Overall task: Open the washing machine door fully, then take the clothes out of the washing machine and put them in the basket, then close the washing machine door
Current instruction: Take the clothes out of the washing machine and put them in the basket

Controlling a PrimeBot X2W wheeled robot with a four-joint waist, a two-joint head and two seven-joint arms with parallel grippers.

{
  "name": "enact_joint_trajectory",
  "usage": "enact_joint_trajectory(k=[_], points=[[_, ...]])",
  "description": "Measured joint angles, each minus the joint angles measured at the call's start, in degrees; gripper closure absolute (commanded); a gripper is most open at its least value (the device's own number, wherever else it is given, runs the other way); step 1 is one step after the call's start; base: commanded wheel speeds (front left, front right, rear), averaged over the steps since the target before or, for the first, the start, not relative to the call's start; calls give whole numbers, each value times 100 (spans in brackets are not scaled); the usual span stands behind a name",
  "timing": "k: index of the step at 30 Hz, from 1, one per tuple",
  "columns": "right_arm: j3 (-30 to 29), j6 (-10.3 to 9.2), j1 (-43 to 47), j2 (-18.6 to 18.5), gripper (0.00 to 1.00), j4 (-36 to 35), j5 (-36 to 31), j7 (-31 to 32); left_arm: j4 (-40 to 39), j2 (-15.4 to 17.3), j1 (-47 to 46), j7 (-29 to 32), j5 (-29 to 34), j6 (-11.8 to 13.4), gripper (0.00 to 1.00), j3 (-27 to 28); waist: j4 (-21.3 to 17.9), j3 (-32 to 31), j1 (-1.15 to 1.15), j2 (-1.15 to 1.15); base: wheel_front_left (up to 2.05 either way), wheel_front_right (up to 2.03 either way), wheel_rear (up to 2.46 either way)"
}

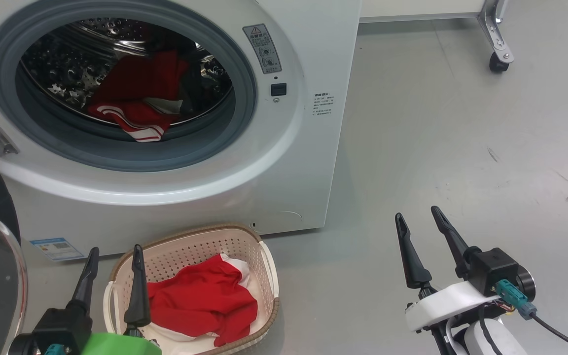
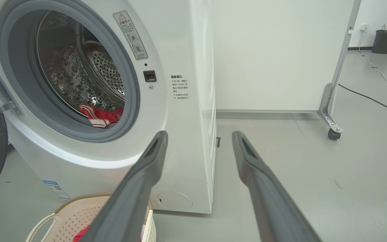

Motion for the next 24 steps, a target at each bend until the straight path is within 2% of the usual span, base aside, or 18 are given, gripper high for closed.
enact_joint_trajectory(k=[18,24], points=[[-18,0,4,4,0,-275,-59,0,-376,-1,29,216,120,31,0,-137,25,337,0,0,0,0,0],[-9,0,-29,5,0,-407,-93,0,-445,-1,-307,370,220,31,0,-269,28,622,0,0,0,0,0]])
